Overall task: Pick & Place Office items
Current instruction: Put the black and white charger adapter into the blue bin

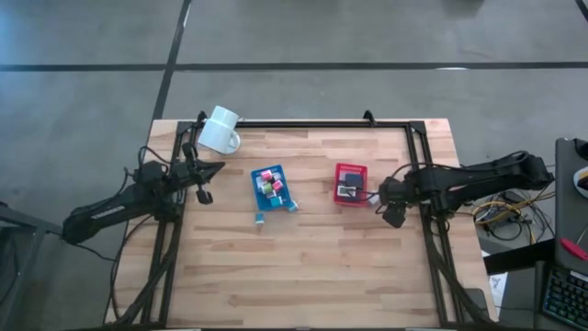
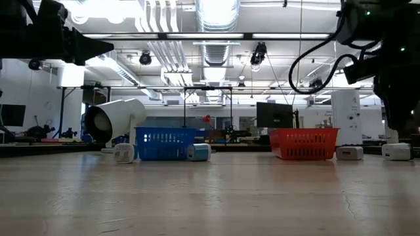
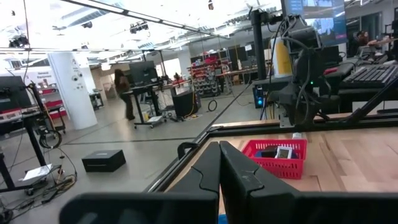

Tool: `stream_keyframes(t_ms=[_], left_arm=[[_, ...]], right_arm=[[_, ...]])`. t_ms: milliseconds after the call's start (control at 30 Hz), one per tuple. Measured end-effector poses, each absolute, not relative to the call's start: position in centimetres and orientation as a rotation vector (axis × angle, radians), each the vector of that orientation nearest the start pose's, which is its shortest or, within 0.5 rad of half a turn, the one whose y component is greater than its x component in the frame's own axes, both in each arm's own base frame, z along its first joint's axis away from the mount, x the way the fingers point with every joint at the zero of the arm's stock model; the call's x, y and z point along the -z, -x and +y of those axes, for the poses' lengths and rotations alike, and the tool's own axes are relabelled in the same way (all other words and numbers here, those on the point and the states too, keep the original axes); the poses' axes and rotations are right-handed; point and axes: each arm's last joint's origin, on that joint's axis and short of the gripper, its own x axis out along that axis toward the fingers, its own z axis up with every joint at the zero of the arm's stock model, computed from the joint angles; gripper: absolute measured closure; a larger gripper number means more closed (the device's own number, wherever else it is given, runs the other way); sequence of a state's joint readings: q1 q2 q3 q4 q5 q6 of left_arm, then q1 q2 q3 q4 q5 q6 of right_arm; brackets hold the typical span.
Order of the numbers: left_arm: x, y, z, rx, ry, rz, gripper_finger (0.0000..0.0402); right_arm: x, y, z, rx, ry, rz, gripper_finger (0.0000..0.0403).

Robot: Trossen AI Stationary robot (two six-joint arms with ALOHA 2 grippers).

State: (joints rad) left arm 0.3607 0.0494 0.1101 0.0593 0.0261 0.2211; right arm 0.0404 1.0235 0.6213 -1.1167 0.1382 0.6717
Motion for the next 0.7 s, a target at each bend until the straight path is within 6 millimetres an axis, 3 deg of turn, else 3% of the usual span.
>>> stream_keyframes(t_ms=[700], left_arm=[[-20.3,-8.7,3.2,-0.348,-0.242,-0.081,0.0396]], right_arm=[[-15.1,-14.9,-0.7,0.591,-0.407,1.655,0.019]])
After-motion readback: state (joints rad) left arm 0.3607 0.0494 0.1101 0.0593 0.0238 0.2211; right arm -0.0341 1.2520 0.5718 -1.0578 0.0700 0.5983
